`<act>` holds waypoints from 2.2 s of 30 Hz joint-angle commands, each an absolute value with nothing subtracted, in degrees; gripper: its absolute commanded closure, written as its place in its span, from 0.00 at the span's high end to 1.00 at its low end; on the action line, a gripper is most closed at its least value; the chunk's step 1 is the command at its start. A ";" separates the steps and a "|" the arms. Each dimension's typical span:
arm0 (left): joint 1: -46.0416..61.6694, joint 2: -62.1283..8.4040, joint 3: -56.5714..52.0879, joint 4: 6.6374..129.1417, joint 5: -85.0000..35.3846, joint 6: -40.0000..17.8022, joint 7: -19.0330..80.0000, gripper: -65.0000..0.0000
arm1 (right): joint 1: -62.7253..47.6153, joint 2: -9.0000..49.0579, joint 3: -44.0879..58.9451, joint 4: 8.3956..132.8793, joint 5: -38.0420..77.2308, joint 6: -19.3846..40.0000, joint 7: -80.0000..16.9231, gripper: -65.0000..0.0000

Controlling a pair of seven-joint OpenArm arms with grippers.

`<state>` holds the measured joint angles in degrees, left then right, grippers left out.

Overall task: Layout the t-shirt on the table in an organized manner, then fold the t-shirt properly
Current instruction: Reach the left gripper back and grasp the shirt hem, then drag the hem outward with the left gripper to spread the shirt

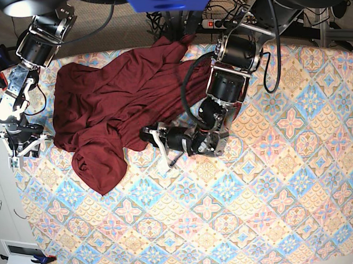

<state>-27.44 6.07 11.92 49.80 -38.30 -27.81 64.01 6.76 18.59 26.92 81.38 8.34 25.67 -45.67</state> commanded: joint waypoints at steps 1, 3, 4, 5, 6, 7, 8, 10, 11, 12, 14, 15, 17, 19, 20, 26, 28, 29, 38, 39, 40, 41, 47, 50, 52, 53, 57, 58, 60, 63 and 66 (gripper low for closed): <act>-29.67 4.97 10.24 54.02 -39.60 -28.00 62.99 0.00 | 7.87 19.91 27.21 82.51 9.01 25.63 -44.35 0.28; -29.67 2.86 7.25 58.33 -39.60 -27.91 64.48 0.00 | 7.87 19.91 27.21 82.51 9.01 25.63 -44.35 0.28; -29.67 1.71 5.05 60.09 -39.60 -27.91 65.63 0.00 | 7.87 19.91 27.21 82.59 9.01 25.63 -44.35 0.28; -29.67 1.01 2.51 61.49 -39.60 -27.91 66.68 0.00 | 7.87 19.91 27.21 82.59 9.01 25.63 -44.35 0.28; -29.76 0.31 0.48 62.64 -39.60 -27.91 67.38 0.00 | 7.87 19.91 27.21 82.59 9.01 25.63 -44.35 0.28; -29.85 -0.66 -1.54 63.60 -39.60 -27.91 67.82 0.00 | 7.87 19.91 27.21 82.59 9.01 25.63 -44.35 0.28; -29.93 -1.45 -3.12 64.22 -39.60 -27.91 68.09 0.00 | 7.87 19.91 27.21 82.59 9.01 25.63 -44.35 0.28; -30.73 -3.21 -5.49 64.57 -39.60 -27.91 68.18 0.00 | 7.87 19.91 27.21 82.59 9.10 25.63 -44.35 0.28; -31.08 -4.44 -6.20 64.57 -39.60 -27.91 68.18 0.00 | 7.87 19.91 27.12 82.59 9.10 25.63 -44.35 0.28; -31.08 -5.76 -6.37 64.57 -39.60 -27.91 68.09 0.00 | 7.87 19.91 27.12 82.59 9.10 25.63 -44.35 0.28; -31.25 -8.04 -6.37 64.57 -39.60 -27.91 67.65 0.00 | 7.87 19.91 27.12 82.59 9.10 25.63 -44.35 0.28; -31.34 -9.54 -6.64 64.57 -39.60 -27.91 67.38 0.00 | 7.87 19.91 27.12 82.59 9.10 25.63 -44.35 0.28; -31.87 -12.35 -6.81 64.57 -39.52 -27.91 65.27 0.00 | 7.87 19.91 27.03 82.59 9.10 25.63 -44.35 0.28; -33.36 -15.43 -6.81 64.40 -39.08 -27.91 63.08 0.00 | 7.78 19.91 27.03 82.59 9.10 25.71 -44.44 0.28; -33.89 -16.48 -6.81 64.31 -38.99 -27.91 62.37 0.00 | 7.78 19.91 27.03 82.59 9.10 25.71 -44.44 0.28; -40.92 -22.11 -6.46 56.84 -38.90 -27.91 57.45 0.00 | 7.78 19.91 24.13 82.59 9.10 25.71 -44.44 0.28; -43.21 -23.60 -6.37 53.32 -38.90 -27.91 55.87 0.00 | 7.78 19.91 21.32 83.30 9.19 25.71 -44.44 0.28; -44.35 -23.96 -6.37 51.21 -38.90 -27.91 54.81 0.00 | 7.60 19.91 19.91 84.00 9.19 25.71 -44.44 0.28; -42.86 -27.74 -2.77 48.66 -38.81 -26.86 53.23 0.16 | 4.70 19.91 8.66 90.68 9.19 25.71 -44.44 0.28; -42.24 -28.00 -1.71 48.75 -38.90 -25.98 53.05 0.21 | 4.70 19.91 7.34 90.68 9.19 25.71 -44.44 0.28; -41.71 -28.00 -0.92 48.75 -38.90 -25.01 52.97 0.27 | 4.88 20.00 6.11 90.68 9.19 25.71 -44.44 0.28; -40.92 -28.00 -0.48 48.75 -38.90 -24.31 52.88 0.32 | 4.97 20.00 4.97 90.59 9.19 25.71 -44.44 0.28; -36.44 -29.41 -2.24 48.92 -39.25 -23.69 52.88 0.56 | 4.97 20.18 -1.80 90.59 9.19 25.71 -44.44 0.28; -32.48 -29.41 -3.56 54.29 -39.34 -23.69 53.32 0.57 | 4.97 20.18 -5.05 90.51 9.19 25.71 -44.88 0.30; -28.79 -29.41 -4.35 60.26 -39.34 -23.69 53.41 0.57 | 4.97 20.09 -6.11 90.07 9.19 25.71 -47.08 0.37; -26.51 -29.41 -4.70 63.25 -39.34 -23.69 53.67 0.57 | 5.05 20.09 -6.11 89.98 9.19 25.71 -48.57 0.41; -21.41 -29.05 -6.73 72.13 -39.52 -23.69 57.63 0.57 | 5.05 20.09 -6.46 90.07 9.19 25.71 -51.82 0.49; -20.26 -28.44 -7.16 73.71 -39.52 -23.69 58.86 0.57 | 5.05 20.09 -6.46 90.07 9.19 25.71 -52.09 0.48; -18.07 -27.38 -9.01 76.35 -39.52 -23.69 60.53 0.57 | 5.05 20.09 -6.46 90.07 9.19 25.71 -52.18 0.48; -14.46 -26.24 -12.88 79.78 -39.52 -23.69 62.20 0.57 | 4.88 19.91 -6.55 90.07 9.19 25.71 -52.18 0.48; -12.53 -23.96 -14.99 81.80 -39.52 -23.78 63.69 0.57 | 4.79 19.47 -6.55 90.07 9.27 25.71 -52.09 0.48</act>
<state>-10.57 -23.44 -14.83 80.44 -37.93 -23.33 65.19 3.60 19.09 -6.81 89.06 8.97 25.71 -53.21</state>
